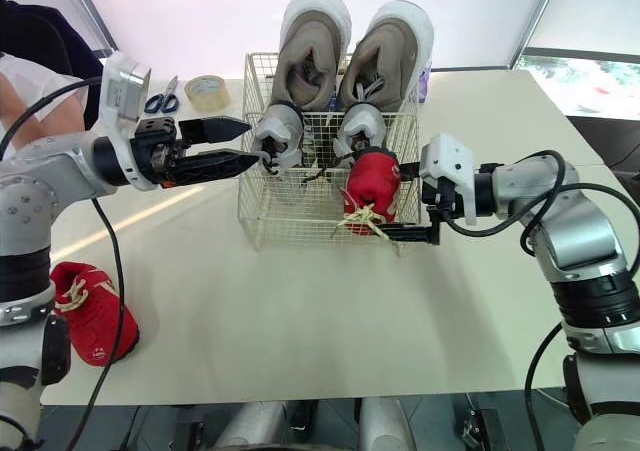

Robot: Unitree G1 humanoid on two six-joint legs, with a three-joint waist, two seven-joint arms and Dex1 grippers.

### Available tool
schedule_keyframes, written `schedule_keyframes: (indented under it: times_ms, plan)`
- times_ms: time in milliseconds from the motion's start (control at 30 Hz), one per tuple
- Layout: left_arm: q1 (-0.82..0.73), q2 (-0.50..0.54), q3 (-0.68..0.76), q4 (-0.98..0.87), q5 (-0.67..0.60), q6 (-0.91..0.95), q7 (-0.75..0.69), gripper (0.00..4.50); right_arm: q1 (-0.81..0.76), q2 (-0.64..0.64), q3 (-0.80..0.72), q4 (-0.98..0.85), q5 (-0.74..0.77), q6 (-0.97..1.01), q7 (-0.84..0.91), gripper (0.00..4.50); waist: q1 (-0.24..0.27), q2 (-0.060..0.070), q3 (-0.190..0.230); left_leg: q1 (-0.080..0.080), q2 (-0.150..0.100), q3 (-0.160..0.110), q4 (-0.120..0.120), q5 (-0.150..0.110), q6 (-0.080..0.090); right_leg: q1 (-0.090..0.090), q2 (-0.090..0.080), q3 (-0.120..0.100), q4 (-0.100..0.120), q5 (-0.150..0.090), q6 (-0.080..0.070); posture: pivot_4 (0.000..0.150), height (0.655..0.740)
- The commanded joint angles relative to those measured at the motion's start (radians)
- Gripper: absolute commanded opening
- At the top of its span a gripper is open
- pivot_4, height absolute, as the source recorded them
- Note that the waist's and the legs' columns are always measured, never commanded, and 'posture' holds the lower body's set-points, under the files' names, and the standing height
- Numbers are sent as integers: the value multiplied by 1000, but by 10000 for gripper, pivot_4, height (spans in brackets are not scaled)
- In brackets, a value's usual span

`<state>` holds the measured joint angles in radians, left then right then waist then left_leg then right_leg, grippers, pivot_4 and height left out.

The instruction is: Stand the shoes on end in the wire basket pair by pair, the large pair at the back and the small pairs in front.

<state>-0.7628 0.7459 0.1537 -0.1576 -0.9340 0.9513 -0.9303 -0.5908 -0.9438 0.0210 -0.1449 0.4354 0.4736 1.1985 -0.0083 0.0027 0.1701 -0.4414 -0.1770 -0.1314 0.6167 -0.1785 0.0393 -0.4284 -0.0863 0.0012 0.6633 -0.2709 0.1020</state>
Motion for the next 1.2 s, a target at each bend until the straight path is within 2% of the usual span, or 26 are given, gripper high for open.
schedule_keyframes:
  times_ms: [33, 233, 400, 533, 567, 667, 800, 900, 1000, 1133, 1200]
  plan:
    - [11, 21, 44, -33, -15, 1, 6, 45000, 3, -69, -123, -79, 19, 22, -28, 44897, 1, 0, 0, 0, 0, 0, 0, 0, 0, 0, 0, 0, 0, 0, 0, 1500, 7400]
    - [73, 84, 116, -87, -53, 50, 50, 45000, 57, -187, -260, -126, 36, 48, -9, 44897, -2, 0, 0, 0, 0, 0, -1, 0, 0, 0, 0, 0, -1, 0, 0, 1500, 7400]
    - [151, 179, 233, -129, -106, 130, 115, 45000, -71, -228, -240, -58, 46, -13, 53, 44897, -9, 2, 1, 0, 1, 0, -1, 0, 0, -1, 0, 0, 0, -2, -3, 1500, 7400]
    - [287, 277, 381, -186, -119, 215, 188, 45000, -333, -110, -141, 34, 147, 17, 150, 44897, -15, 3, 1, 1, 1, 2, -2, 0, 0, -1, -1, 0, 0, -2, -4, 1500, 7400]
    - [312, 291, 405, -193, -121, 224, 201, 45000, -366, -89, -123, 44, 155, 20, 167, 44897, -14, 2, 2, 1, 1, 3, -3, 0, 0, -1, -1, 0, 0, -2, -4, 1500, 7400]
    - [480, 320, 619, -269, -116, 385, 306, 45000, -420, 49, -21, 46, 184, -19, 270, 44897, -14, 1, 1, 2, 2, 3, -4, -1, 1, -1, -1, 0, -1, -2, -4, 1500, 7400]
    - [638, 313, 795, -355, -112, 531, 382, 45000, -420, 130, 44, 73, 133, -101, 334, 44897, 2, 1, 2, 1, 2, 3, -4, -1, 2, -2, -1, 0, 0, -1, -1, 1500, 7400]
    - [783, 278, 969, -405, -43, 645, 485, 45000, -404, 195, 112, 123, 71, -211, 378, 44897, 18, 0, 1, 2, 2, 3, -3, -2, 1, -4, -1, 0, -2, -1, -1, 1500, 7400]
    - [918, 229, 1106, -409, -27, 663, 542, 45000, -411, 241, 134, 163, 57, -251, 403, 44897, 17, 0, 1, 5, 2, 4, -3, -2, 2, -1, -1, 2, -2, -1, -1, 1500, 7400]
    - [999, 167, 1151, -406, -11, 663, 591, 45000, -428, 266, 137, 189, 50, -264, 414, 44897, 25, 0, 1, 6, 2, 4, -4, -2, 1, -1, -1, 1, 0, -2, -4, 1500, 7400]
    - [977, 125, 1139, -369, 22, 663, 635, 45000, -433, 267, 137, 192, 47, -263, 415, 44897, 24, 1, 1, 8, 2, 4, -4, -2, 1, 1, -1, 2, -1, -2, -5, 1500, 7400]
